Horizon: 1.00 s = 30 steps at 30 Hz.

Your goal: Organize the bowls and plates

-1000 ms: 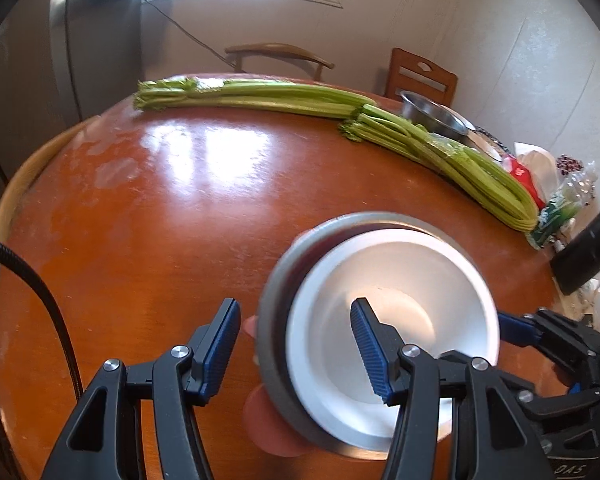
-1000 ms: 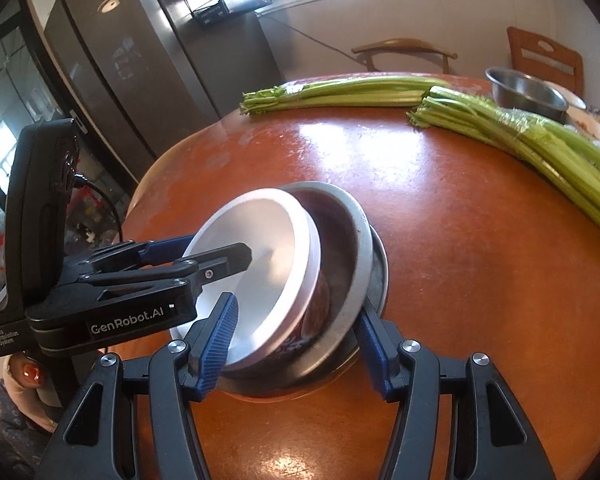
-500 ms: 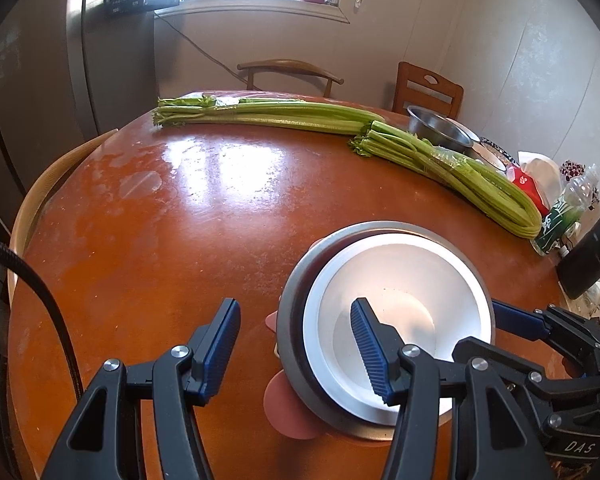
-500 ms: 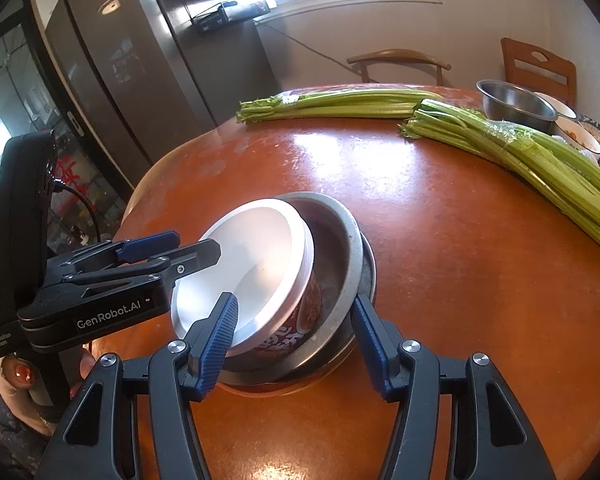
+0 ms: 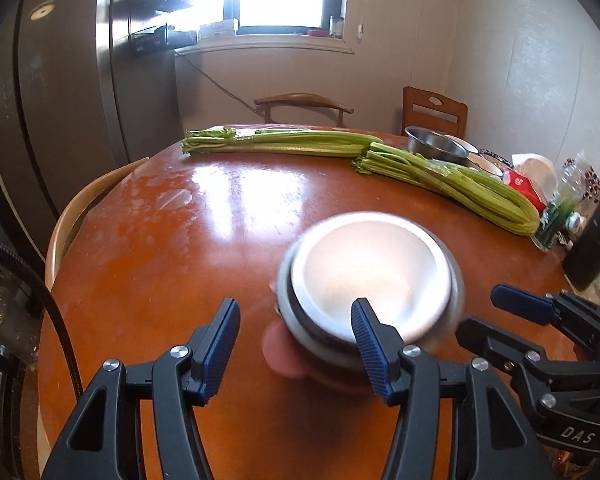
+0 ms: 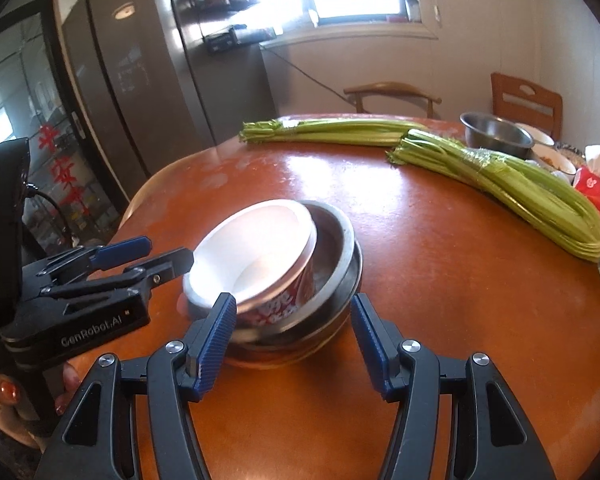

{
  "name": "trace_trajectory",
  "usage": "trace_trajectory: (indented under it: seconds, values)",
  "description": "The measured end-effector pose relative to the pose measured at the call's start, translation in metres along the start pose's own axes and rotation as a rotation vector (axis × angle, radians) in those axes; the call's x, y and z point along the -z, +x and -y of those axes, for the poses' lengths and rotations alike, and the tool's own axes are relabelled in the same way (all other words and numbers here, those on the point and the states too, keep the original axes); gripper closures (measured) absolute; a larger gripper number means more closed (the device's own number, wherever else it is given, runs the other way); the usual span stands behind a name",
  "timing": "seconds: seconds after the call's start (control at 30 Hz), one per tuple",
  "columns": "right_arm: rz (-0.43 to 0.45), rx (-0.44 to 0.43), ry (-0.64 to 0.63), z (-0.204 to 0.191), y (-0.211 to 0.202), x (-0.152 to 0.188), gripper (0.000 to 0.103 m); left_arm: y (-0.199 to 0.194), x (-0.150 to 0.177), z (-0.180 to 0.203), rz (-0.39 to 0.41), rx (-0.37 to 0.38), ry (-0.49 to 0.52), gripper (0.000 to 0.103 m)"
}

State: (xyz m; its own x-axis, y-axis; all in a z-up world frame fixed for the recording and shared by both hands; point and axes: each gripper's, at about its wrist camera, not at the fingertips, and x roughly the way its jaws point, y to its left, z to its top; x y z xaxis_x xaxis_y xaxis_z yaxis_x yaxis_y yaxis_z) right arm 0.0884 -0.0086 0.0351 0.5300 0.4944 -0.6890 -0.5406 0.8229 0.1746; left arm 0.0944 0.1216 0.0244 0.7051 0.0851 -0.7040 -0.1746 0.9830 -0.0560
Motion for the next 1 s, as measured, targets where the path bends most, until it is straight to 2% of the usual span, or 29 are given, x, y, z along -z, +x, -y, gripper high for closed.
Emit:
trace_trajectory:
  seconds: [0.1,0.17,0.5,0.6,1.0]
  values:
    - [0.03,0.053,-0.042,-0.006,-0.012,0.013,0.042,-0.012,0.016,0.008,-0.006,0.031,-0.003,0.044]
    - [0.042,0.085,-0.061,-0.009,-0.022,0.023,0.041,-0.019,0.026,0.013,0.0,0.025,-0.004,0.042]
    - [0.058,0.093,-0.028,-0.006,-0.046,0.071,0.037,-0.031,0.066,0.028,-0.014,-0.041,-0.013,0.042]
    - [0.049,0.109,-0.02,-0.005,-0.049,0.08,0.036,-0.035,0.073,0.03,-0.015,-0.022,-0.011,0.042]
    - [0.031,0.114,-0.014,-0.01,-0.054,0.092,0.035,-0.035,0.089,0.04,-0.034,-0.026,0.018,0.042]
